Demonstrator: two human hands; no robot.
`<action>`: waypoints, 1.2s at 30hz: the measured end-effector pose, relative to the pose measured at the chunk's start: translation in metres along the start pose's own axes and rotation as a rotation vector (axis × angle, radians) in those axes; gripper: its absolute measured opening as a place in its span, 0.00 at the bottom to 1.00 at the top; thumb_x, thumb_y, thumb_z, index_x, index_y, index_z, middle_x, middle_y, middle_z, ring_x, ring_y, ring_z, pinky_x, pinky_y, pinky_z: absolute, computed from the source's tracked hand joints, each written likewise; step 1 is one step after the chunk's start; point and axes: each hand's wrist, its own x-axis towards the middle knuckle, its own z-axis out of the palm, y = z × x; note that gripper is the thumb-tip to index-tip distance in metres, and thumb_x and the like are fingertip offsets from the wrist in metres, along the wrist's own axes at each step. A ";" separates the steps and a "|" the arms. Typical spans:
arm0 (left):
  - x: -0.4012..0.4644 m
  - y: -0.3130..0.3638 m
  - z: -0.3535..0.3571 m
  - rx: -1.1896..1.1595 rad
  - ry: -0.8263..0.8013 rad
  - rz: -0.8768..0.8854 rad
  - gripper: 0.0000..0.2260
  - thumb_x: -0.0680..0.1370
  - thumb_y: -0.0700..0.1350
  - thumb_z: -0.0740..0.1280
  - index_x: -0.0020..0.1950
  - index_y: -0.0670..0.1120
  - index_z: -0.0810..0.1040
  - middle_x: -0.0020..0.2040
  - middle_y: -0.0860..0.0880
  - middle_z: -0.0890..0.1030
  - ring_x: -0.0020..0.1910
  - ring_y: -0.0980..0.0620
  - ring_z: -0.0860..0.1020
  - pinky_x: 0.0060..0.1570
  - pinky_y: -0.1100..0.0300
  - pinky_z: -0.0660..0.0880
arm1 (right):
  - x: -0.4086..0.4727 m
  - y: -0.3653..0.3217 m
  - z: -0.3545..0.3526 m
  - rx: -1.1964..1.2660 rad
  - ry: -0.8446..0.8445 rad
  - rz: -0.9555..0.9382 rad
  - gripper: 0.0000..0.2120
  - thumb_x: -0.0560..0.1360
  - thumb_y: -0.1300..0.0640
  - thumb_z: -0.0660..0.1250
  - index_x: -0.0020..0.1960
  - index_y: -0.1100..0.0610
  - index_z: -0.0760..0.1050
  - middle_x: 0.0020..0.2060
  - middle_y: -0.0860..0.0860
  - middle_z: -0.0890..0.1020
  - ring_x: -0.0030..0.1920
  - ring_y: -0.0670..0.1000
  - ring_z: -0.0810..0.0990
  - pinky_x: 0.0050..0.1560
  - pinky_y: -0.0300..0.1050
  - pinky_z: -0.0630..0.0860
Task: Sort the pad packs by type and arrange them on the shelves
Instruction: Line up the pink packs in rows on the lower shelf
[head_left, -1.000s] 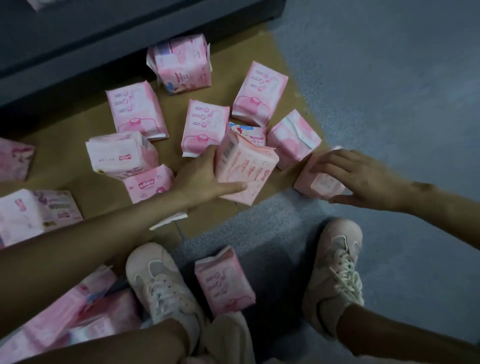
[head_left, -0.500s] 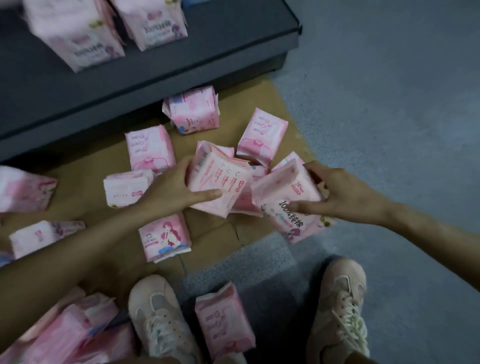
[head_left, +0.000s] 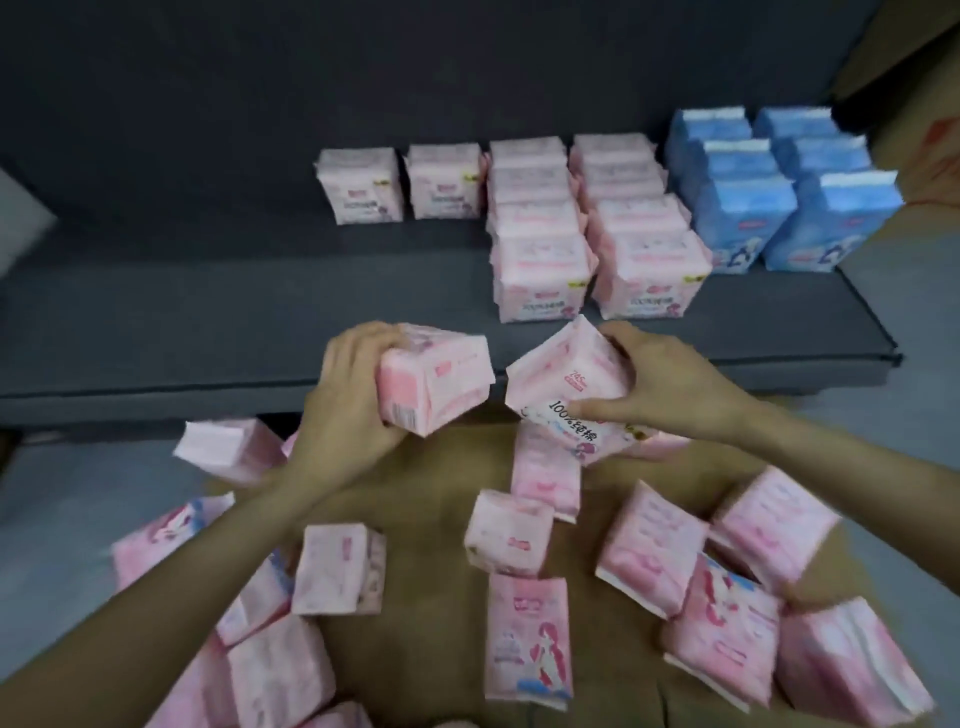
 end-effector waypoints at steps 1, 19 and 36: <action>0.005 -0.017 -0.005 0.111 0.066 0.082 0.27 0.66 0.46 0.74 0.61 0.49 0.68 0.63 0.48 0.70 0.64 0.47 0.68 0.50 0.53 0.74 | 0.018 -0.011 0.002 -0.006 0.019 -0.023 0.40 0.62 0.34 0.71 0.68 0.50 0.65 0.59 0.48 0.78 0.58 0.52 0.76 0.56 0.49 0.73; 0.090 -0.120 -0.055 0.283 -0.371 -0.130 0.37 0.64 0.76 0.57 0.67 0.59 0.69 0.64 0.57 0.68 0.64 0.54 0.62 0.64 0.46 0.66 | 0.147 -0.093 0.023 -0.315 0.154 -0.157 0.38 0.66 0.35 0.69 0.69 0.53 0.64 0.56 0.54 0.78 0.55 0.56 0.75 0.56 0.48 0.66; 0.177 -0.164 -0.056 0.437 -0.135 0.015 0.35 0.65 0.60 0.75 0.68 0.52 0.68 0.64 0.53 0.70 0.63 0.49 0.66 0.48 0.48 0.73 | 0.271 -0.113 -0.006 -0.186 0.285 -0.082 0.37 0.66 0.41 0.74 0.67 0.57 0.64 0.58 0.56 0.77 0.58 0.60 0.74 0.49 0.47 0.68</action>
